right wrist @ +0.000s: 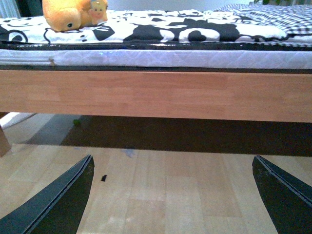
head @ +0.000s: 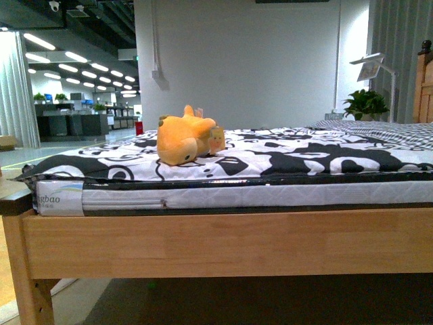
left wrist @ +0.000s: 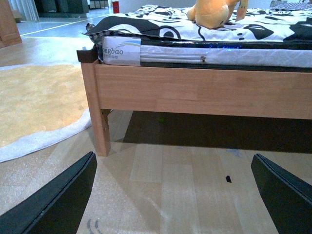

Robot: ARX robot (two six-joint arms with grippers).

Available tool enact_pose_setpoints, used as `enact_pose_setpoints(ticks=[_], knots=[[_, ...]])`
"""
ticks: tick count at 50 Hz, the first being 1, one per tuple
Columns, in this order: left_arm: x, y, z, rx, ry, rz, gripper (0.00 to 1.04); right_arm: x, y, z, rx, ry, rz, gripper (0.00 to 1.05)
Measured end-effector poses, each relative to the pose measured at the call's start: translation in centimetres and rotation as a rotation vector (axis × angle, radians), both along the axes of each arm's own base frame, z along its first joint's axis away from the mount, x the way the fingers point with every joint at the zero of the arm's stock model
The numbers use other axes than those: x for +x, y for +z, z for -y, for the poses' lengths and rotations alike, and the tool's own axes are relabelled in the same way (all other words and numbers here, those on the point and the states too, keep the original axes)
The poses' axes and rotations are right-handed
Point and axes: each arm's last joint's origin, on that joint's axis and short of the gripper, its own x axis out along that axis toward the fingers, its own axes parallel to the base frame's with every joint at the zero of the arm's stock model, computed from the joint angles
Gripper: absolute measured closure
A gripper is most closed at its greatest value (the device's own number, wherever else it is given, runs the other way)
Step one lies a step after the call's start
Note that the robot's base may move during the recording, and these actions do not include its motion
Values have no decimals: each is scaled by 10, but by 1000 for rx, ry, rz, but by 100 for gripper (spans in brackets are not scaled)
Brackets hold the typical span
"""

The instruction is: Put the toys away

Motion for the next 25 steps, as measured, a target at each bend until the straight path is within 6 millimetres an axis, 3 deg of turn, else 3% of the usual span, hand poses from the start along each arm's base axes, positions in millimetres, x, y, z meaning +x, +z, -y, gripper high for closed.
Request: enact_pose_setpoints(ticks=[25], knots=[[0,0,0,0,1,0,6,0,0,0,0,3,0,6]])
